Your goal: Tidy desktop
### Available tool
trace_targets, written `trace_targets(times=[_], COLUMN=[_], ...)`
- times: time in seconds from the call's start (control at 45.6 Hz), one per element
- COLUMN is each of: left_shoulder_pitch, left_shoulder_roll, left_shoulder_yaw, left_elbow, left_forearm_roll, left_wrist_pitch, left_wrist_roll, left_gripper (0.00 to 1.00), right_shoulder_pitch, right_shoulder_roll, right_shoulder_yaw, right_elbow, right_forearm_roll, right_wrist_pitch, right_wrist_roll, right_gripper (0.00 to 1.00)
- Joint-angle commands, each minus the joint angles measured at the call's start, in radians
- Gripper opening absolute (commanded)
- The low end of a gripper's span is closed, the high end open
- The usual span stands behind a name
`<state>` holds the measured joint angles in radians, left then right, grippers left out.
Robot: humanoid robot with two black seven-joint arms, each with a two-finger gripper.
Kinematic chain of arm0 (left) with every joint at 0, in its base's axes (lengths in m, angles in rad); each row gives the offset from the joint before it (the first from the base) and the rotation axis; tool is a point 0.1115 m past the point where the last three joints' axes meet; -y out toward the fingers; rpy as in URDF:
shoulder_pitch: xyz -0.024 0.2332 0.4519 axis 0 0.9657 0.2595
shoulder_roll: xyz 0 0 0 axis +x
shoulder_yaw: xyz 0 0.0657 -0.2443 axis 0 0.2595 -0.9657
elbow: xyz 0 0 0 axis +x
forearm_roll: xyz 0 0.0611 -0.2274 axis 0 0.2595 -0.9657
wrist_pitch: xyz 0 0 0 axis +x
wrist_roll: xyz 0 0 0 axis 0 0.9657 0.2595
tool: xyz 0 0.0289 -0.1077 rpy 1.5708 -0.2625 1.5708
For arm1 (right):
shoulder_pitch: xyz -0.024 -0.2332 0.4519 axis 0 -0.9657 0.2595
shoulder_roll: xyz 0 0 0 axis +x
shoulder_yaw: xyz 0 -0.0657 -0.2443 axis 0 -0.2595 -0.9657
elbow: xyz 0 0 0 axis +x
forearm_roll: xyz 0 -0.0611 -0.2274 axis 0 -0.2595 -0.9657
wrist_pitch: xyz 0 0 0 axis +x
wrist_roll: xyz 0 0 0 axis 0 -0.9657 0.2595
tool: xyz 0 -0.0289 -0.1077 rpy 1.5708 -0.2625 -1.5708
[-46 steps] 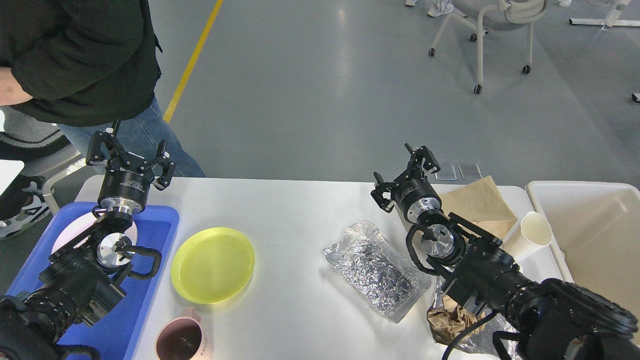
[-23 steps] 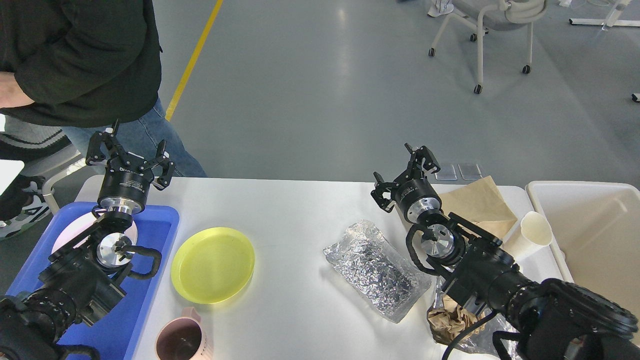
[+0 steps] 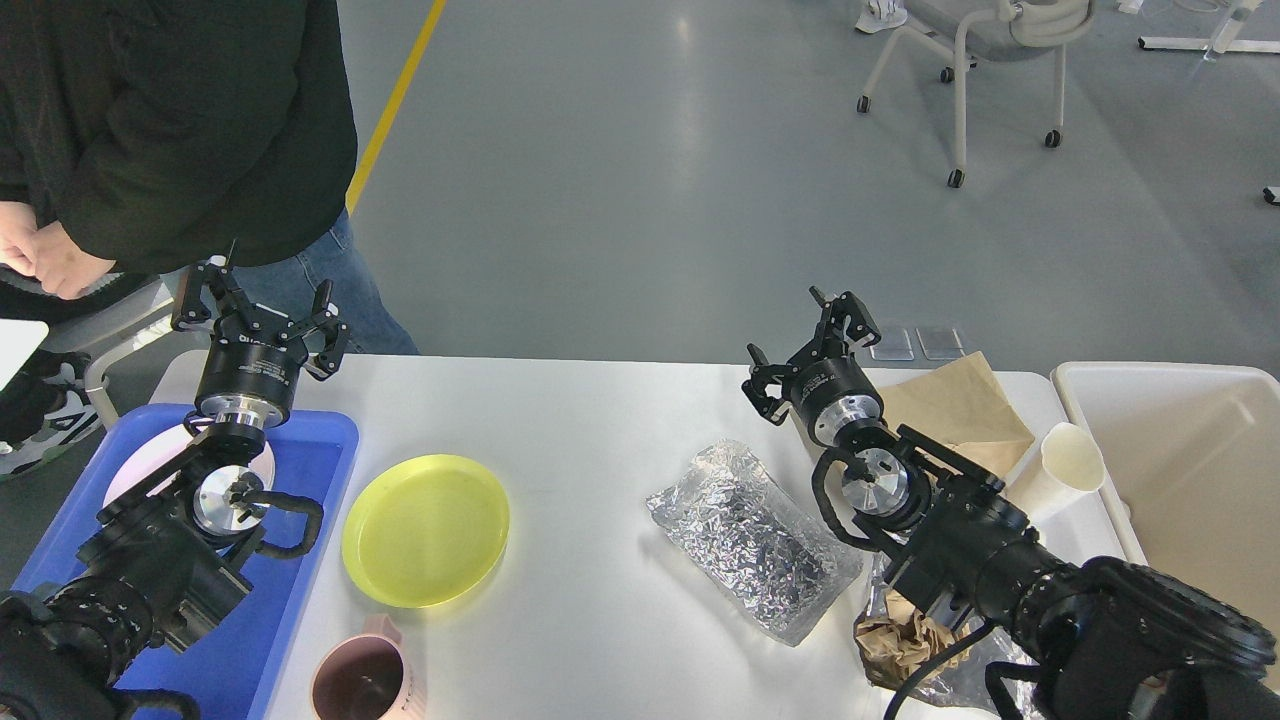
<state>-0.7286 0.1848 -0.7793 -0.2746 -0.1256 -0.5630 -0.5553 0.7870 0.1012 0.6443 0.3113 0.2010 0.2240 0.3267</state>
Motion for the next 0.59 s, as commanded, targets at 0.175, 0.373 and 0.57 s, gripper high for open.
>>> trace_targets(times=[0.175, 0.373, 0.57], left_shoulder_pitch=[0.0, 0.0, 0.0], left_shoulder_roll=[0.001, 0.001, -0.001], left_shoulder_yaw=[0.002, 0.0, 0.0], left_elbow=[0.0, 0.0, 0.0], left_forearm_roll=[0.0, 0.001, 0.0], left_wrist_pitch=[0.0, 0.0, 0.0], left_wrist_roll=[0.0, 0.0, 0.0], left_gripper=[0.97, 0.97, 0.97], right_shoulder_pitch=[0.0, 0.0, 0.0], right_shoulder_roll=[0.0, 0.0, 0.0], right_shoulder_yaw=[0.0, 0.0, 0.0], right_elbow=[0.002, 0.002, 0.0], right_forearm_roll=[0.0, 0.0, 0.0], right_wrist_pitch=[0.0, 0.0, 0.0], right_wrist_roll=[0.0, 0.0, 0.0], right_gripper=[1.0, 1.0, 1.0])
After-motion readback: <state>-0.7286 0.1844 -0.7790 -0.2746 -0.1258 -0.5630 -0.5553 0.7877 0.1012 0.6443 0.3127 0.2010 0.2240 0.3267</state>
